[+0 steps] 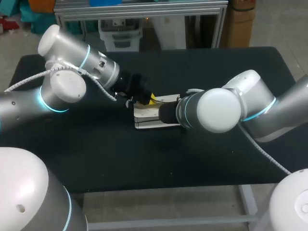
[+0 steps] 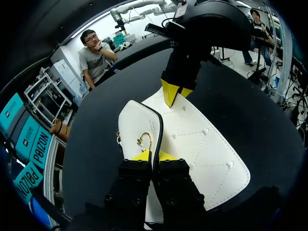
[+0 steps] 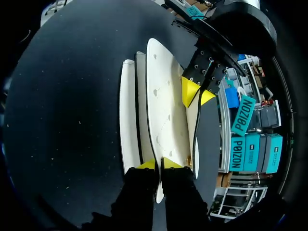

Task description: Pick up the bag, open it, inspect its contents, close it, and place it on the opposite side

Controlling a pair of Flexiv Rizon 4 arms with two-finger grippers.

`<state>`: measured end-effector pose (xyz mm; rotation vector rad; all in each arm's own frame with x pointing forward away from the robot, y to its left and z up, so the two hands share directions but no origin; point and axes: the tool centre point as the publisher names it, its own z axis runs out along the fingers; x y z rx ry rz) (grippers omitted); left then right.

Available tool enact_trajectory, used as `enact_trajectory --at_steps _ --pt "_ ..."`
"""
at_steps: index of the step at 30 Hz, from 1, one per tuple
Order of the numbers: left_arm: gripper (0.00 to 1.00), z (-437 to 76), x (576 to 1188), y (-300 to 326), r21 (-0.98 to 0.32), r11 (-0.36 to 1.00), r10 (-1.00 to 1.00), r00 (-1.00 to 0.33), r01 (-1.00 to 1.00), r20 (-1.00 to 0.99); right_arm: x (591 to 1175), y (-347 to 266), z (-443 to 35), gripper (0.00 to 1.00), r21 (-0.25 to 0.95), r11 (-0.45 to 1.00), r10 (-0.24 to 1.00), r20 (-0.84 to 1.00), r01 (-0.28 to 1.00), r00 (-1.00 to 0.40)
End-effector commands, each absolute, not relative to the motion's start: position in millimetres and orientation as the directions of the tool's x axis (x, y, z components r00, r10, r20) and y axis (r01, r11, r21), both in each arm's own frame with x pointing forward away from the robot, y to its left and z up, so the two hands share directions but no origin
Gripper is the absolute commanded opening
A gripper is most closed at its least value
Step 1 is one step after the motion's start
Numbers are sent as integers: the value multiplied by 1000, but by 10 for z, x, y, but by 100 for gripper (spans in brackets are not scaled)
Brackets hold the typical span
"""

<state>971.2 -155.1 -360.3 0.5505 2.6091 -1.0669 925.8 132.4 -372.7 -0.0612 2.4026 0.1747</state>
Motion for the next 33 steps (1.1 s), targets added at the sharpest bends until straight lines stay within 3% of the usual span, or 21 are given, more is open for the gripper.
enact_trajectory --at_steps 1,3,4,5,12,17,20,24,26,27,33 --pt "48 -3612 9643 -1518 -624 648 187 -885 437 -426 9280 1302 -3768 0 130 985 24 -754 -114 -656" --pt "69 -3562 9659 -1502 -634 639 163 -883 435 -440 9280 1302 -3768 0 130 985 24 -754 -114 -656" --pt "75 -3533 9662 -1494 -637 634 149 -878 438 -455 9280 1302 -3768 0 130 985 24 -754 -114 -656" --pt "74 -3486 9670 -1477 -650 623 122 -876 434 -467 9280 1302 -3768 0 130 985 24 -754 -114 -656" --pt "51 -3306 9699 -1386 -663 604 42 -849 442 -527 9280 1302 -3768 0 130 985 24 -754 -114 -656" --pt "48 -3297 9771 -1448 -630 637 39 -835 444 -549 9280 1302 -3768 0 130 985 24 -754 -114 -656" --pt "36 -3289 9818 -1480 -617 650 41 -831 443 -554 9280 1302 -3768 0 130 985 24 -754 -114 -656" --pt "33 -3291 9904 -1538 -590 682 41 -828 433 -560 9280 1302 -3768 0 130 985 24 -754 -114 -656" --pt "5 -3307 9919 -1539 -591 684 41 -832 427 -554 9280 1302 -3768 0 130 985 24 -754 -114 -656" --pt "0 -3319 9921 -1535 -586 692 41 -833 422 -552 9280 1302 -3768 0 130 985 24 -754 -114 -656" --pt "0 -3334 9827 -1490 -585 694 72 -849 419 -523 9280 1302 -3768 0 130 985 24 -754 -114 -656"
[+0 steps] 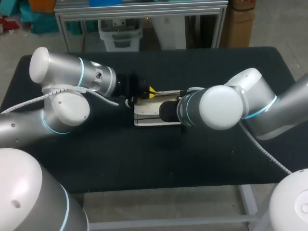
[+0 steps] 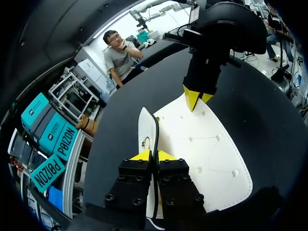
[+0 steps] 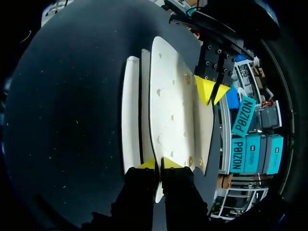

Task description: Pick up the bag, open it, inspect its contents, close it, and place it on the opposite side

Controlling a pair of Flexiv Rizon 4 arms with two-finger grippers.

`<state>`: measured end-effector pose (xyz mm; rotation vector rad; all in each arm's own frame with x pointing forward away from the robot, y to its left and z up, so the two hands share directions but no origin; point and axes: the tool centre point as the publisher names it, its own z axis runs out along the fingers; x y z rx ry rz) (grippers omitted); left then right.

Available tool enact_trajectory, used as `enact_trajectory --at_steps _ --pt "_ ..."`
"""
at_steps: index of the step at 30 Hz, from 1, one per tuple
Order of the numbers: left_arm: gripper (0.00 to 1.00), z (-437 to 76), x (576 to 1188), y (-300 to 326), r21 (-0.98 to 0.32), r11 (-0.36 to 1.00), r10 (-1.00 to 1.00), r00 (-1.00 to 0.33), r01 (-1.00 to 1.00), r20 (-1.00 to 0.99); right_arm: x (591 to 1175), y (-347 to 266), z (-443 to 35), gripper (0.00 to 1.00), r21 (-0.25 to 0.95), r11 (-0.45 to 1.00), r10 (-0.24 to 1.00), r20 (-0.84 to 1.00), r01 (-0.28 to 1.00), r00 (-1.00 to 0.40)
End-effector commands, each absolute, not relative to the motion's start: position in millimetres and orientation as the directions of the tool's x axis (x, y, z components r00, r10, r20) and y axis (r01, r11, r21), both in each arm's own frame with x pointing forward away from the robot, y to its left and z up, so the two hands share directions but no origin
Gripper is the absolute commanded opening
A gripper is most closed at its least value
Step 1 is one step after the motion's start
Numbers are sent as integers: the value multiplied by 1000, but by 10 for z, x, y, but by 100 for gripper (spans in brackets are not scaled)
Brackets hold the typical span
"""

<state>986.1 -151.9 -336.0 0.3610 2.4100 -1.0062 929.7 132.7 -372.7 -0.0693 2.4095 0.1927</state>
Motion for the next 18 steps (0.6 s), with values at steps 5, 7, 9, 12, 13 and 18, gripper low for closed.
enact_trajectory --at_steps 5,7,9,12,13,18 --pt "0 -3377 9718 -1511 -547 696 196 -856 465 -478 9280 1302 -3768 0 130 985 24 -754 -114 -656" --pt "0 -3403 9641 -1528 -509 702 265 -847 498 -462 9280 1302 -3768 0 130 985 24 -754 -114 -656" --pt "0 -3435 9613 -1526 -487 708 315 -846 511 -430 9280 1302 -3768 0 130 985 24 -754 -114 -656" --pt "0 -3484 9628 -1578 -483 704 349 -847 520 -402 9280 1302 -3768 0 130 985 24 -754 -114 -656" --pt "0 -3497 9632 -1601 -479 708 351 -847 520 -401 9280 1302 -3768 0 130 985 24 -754 -114 -656" --pt "0 -3564 9637 -1670 -473 704 390 -845 529 -365 9280 1302 -3768 0 130 985 24 -754 -114 -656"
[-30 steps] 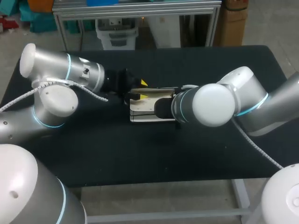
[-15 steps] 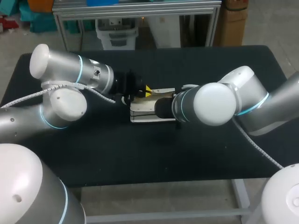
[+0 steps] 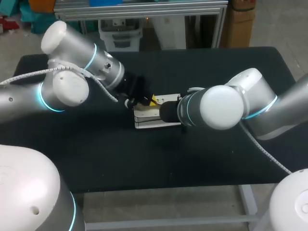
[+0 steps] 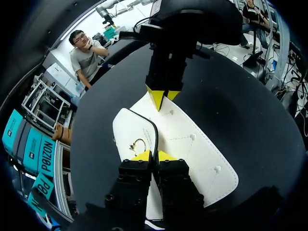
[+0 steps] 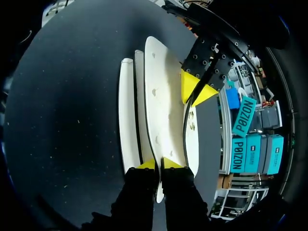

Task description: Pick up the bag, open it, inspect its contents, close it, and place it on the opposite side

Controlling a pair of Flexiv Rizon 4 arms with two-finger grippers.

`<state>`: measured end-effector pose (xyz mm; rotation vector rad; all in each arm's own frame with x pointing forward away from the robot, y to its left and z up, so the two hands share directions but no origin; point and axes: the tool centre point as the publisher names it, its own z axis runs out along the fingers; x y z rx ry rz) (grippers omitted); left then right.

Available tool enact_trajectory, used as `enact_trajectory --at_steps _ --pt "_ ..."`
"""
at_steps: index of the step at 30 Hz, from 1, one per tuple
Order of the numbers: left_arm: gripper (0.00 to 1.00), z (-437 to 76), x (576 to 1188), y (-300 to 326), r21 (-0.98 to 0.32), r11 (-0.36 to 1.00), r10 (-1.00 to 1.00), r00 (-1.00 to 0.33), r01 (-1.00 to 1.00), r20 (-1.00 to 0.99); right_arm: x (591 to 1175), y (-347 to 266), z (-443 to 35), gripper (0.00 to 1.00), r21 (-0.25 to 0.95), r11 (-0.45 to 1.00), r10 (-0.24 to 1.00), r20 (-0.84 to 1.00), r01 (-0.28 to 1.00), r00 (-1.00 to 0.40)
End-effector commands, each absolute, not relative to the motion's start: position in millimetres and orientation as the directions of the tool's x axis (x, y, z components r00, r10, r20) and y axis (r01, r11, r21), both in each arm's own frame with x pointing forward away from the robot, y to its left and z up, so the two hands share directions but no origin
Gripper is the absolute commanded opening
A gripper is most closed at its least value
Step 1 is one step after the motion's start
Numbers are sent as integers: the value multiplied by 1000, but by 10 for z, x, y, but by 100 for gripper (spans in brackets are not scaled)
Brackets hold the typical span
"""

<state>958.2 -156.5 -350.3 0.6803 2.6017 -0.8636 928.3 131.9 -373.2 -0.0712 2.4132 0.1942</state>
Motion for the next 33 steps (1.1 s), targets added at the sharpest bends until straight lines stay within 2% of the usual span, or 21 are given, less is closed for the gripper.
enact_trajectory --at_steps 1,7,16,17,19,20,23,33 --pt "0 -3596 9633 -1685 -454 716 401 -845 529 -353 9280 1302 -3768 0 130 985 24 -754 -114 -656" --pt "0 -3690 9687 -1585 -424 753 395 -861 503 -321 9280 1302 -3768 0 130 985 24 -754 -114 -656" --pt "0 -3714 9648 -1425 -462 740 398 -872 489 -286 9280 1302 -3768 0 130 985 24 -754 -114 -656" --pt "8 -3703 9645 -1415 -470 736 393 -873 487 -289 9280 1302 -3768 0 130 985 24 -754 -114 -656" --pt "40 -3658 9632 -1385 -493 723 381 -875 484 -300 9280 1302 -3768 0 130 985 24 -754 -114 -656" --pt "44 -3628 9629 -1368 -504 713 378 -873 486 -307 9280 1302 -3768 0 130 985 24 -754 -114 -656" --pt "49 -3509 9623 -1315 -552 672 364 -870 493 -334 9280 1302 -3768 0 130 985 24 -754 -114 -656" --pt "47 -3243 9709 -1267 -677 539 303 -865 502 -401 9280 1302 -3768 0 130 985 24 -754 -114 -656"
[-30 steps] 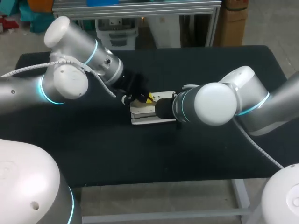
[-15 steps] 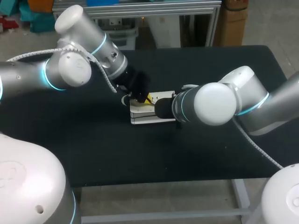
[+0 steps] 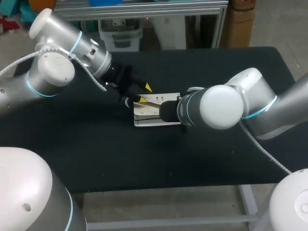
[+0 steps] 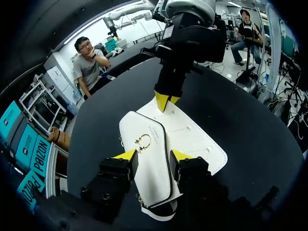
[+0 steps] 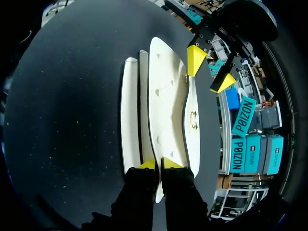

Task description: Pick up the bag, open it, inspect its contents, close it, and place it on the opposite side

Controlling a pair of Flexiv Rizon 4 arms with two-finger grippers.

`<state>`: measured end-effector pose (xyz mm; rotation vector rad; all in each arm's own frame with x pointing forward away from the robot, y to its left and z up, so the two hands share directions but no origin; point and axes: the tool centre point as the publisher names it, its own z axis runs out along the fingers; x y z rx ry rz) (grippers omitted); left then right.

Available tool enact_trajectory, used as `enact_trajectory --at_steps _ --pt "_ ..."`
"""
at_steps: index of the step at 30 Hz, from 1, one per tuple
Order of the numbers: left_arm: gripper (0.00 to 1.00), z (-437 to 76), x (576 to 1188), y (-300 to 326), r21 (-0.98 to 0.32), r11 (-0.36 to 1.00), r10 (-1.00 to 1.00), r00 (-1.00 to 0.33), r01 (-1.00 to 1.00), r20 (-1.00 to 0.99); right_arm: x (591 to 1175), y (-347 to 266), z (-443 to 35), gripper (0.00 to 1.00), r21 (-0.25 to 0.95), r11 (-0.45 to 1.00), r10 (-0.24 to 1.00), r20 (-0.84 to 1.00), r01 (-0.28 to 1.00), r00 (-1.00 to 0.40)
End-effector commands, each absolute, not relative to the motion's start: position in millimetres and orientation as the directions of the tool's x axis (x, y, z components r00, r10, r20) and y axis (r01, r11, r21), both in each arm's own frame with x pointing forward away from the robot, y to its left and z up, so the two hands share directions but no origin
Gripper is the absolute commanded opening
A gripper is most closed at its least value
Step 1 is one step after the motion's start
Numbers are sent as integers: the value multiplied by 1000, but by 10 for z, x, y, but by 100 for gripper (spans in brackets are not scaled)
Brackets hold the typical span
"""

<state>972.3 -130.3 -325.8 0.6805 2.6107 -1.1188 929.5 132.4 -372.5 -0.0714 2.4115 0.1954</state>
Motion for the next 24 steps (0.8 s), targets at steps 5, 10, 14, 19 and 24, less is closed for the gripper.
enact_trajectory --at_steps 5,10,14,19,24 --pt "47 -3170 9770 -1254 -725 490 258 -876 483 -408 9280 1302 -3768 0 130 985 24 -754 -114 -656" --pt "49 -3154 9814 -1222 -768 479 224 -905 424 -360 9280 1302 -3768 0 130 985 24 -754 -114 -656" --pt "75 -3147 9833 -1206 -792 491 186 -932 362 -311 9280 1302 -3768 48 130 985 24 -754 -114 -656" --pt "100 -3119 9838 -1196 -814 492 161 -952 307 -262 9280 1302 -3768 100 130 985 24 -754 -114 -656" --pt "100 -3052 9826 -1177 -829 495 135 -966 260 -223 9280 1302 -3768 100 130 985 24 -754 -114 -656"
